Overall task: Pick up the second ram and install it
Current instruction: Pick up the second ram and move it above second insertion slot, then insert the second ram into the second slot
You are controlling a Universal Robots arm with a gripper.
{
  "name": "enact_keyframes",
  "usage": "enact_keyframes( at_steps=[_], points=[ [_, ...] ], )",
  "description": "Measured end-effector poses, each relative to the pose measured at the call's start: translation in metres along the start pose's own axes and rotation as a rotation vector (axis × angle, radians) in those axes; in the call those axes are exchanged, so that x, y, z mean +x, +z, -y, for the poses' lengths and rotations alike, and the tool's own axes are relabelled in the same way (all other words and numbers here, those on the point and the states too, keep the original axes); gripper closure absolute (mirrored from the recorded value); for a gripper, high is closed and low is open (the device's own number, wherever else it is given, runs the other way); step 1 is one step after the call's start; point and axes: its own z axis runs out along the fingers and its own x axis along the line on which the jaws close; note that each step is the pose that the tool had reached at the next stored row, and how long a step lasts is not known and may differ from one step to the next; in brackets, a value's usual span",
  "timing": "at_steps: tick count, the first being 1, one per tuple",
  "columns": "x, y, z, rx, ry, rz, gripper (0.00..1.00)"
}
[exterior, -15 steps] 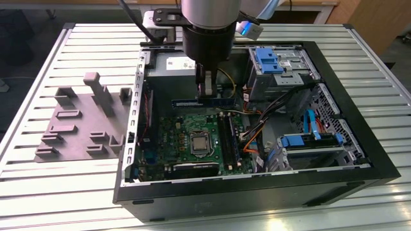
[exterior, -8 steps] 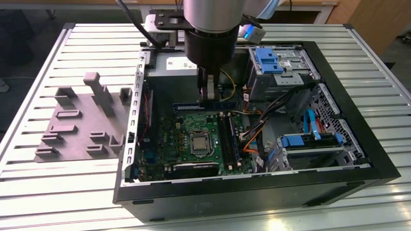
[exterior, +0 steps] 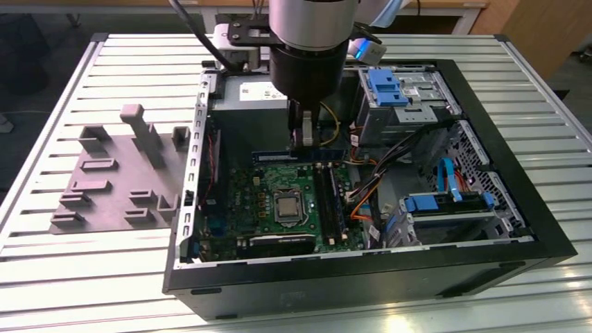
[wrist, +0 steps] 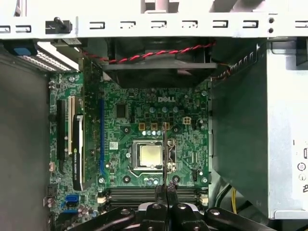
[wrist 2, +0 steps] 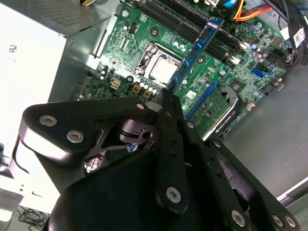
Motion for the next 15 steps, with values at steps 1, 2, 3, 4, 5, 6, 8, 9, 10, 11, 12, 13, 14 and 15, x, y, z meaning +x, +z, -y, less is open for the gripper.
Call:
enact_keyframes(
  at_steps=[1, 2, 3, 4, 5, 6, 8, 9, 10, 11, 12, 13, 14, 15],
  points=[
    [0.0000, 0.0003, 0.0008, 0.0001, 0.000, -0.0003, 0.89],
    [0.0000, 0.0004, 0.0013, 0.0000, 0.000, -0.0006, 0.89],
    [0.0000, 0.0005, 0.0017, 0.0000, 0.000, -0.0008, 0.89],
    [0.0000, 0.0006, 0.0017, 0.0000, 0.000, -0.0008, 0.89],
    [0.0000, 0.0007, 0.0021, 0.0000, 0.000, -0.0007, 0.89],
    [0.0000, 0.0009, 0.0023, 0.0000, 0.000, -0.0007, 0.89],
    [-0.0001, 0.0009, 0.0023, 0.0000, 0.000, -0.0007, 0.89],
    [0.0000, 0.0009, 0.0024, 0.0000, 0.000, -0.0007, 0.89],
    [0.0000, 0.0009, 0.0024, 0.0000, 0.000, -0.0007, 0.89],
    [0.0000, 0.0009, 0.0024, 0.0000, 0.000, -0.0007, 0.89],
    [0.0000, 0.0009, 0.0024, 0.0000, 0.000, -0.0007, 0.89],
    [0.0000, 0.0010, 0.0024, -0.0001, 0.000, -0.0007, 0.89],
    [-0.0001, 0.0010, 0.0024, 0.0000, 0.000, -0.0007, 0.89],
    [0.0000, 0.0010, 0.0025, 0.0000, 0.000, -0.0007, 0.89]
  ],
)
